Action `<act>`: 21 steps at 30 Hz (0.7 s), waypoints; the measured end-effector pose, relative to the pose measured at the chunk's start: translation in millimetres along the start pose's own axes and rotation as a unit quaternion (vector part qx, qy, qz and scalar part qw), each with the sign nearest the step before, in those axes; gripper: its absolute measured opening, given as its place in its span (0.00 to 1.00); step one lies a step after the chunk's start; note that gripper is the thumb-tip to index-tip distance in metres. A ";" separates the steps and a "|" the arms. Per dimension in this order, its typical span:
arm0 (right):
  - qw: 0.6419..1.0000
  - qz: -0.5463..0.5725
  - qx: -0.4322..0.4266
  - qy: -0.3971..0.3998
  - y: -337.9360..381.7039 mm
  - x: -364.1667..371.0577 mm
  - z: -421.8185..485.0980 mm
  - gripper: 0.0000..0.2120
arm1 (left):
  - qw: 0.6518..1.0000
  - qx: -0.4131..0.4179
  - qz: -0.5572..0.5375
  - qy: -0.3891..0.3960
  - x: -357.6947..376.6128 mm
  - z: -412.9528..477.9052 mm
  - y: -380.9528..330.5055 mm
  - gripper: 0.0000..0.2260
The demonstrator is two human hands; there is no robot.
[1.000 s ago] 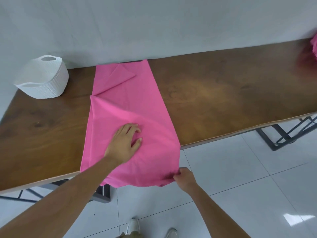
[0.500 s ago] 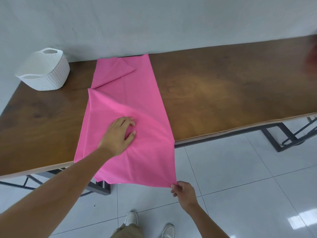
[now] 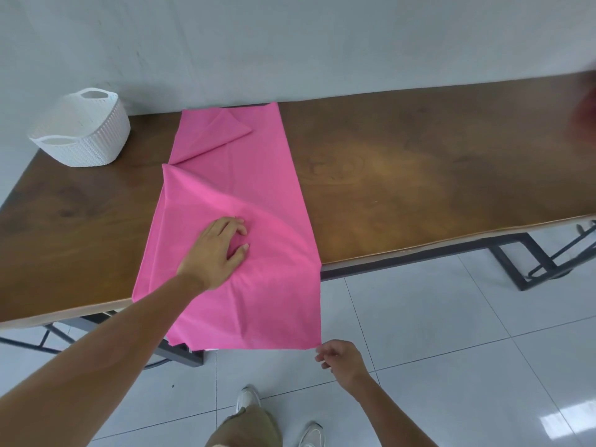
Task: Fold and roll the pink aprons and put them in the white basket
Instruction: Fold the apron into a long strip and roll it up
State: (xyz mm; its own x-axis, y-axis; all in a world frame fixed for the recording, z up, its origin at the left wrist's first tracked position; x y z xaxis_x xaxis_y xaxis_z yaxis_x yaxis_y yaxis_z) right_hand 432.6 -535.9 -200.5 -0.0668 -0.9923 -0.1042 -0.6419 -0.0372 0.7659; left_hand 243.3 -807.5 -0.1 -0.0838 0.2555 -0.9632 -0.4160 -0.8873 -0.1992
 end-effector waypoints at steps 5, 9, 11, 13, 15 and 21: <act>0.992 -0.071 -0.100 -0.016 46.1 -3.6 -9.1 0.11 | 1.000 0.002 0.001 -0.001 -1.2 1.8 1.3 0.12; 0.972 -0.089 -0.217 -0.011 117.0 -2.4 -28.1 0.11 | 1.000 0.001 0.004 0.003 -0.1 1.3 1.8 0.13; 0.955 -0.121 -0.270 -0.009 151.3 -0.1 -39.7 0.10 | 1.000 0.001 0.001 0.002 0.2 0.1 1.1 0.13; 0.937 -0.133 -0.322 -0.012 184.1 0.3 -50.5 0.09 | 1.000 0.007 0.005 -0.007 0.3 0.1 -0.6 0.13; 0.914 -0.140 -0.380 -0.019 215.8 1.5 -60.8 0.09 | 1.000 0.011 0.009 -0.017 -0.8 -0.1 -1.0 0.14; 0.876 -0.184 -0.445 -0.024 272.0 13.5 -49.9 0.09 | 0.999 0.010 -0.020 -0.036 0.6 3.7 1.5 0.12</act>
State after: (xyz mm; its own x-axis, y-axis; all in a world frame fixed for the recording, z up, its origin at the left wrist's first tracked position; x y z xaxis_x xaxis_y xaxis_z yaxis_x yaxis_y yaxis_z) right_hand 295.2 -565.4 38.1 -0.0267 -0.8879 -0.4592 0.2223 -0.4531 0.8633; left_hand 239.3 -807.3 -0.3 -0.1309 0.3171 -0.9393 -0.4382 -0.8684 -0.2321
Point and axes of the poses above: each hand's wrist, its own z-axis towards the middle knuckle, its own x-axis out of the palm, y = z × x, the point moved 8 cm from there along z, towards the middle knuckle, and after that the axes turned 13 degrees about z, right-handed, at the moved point
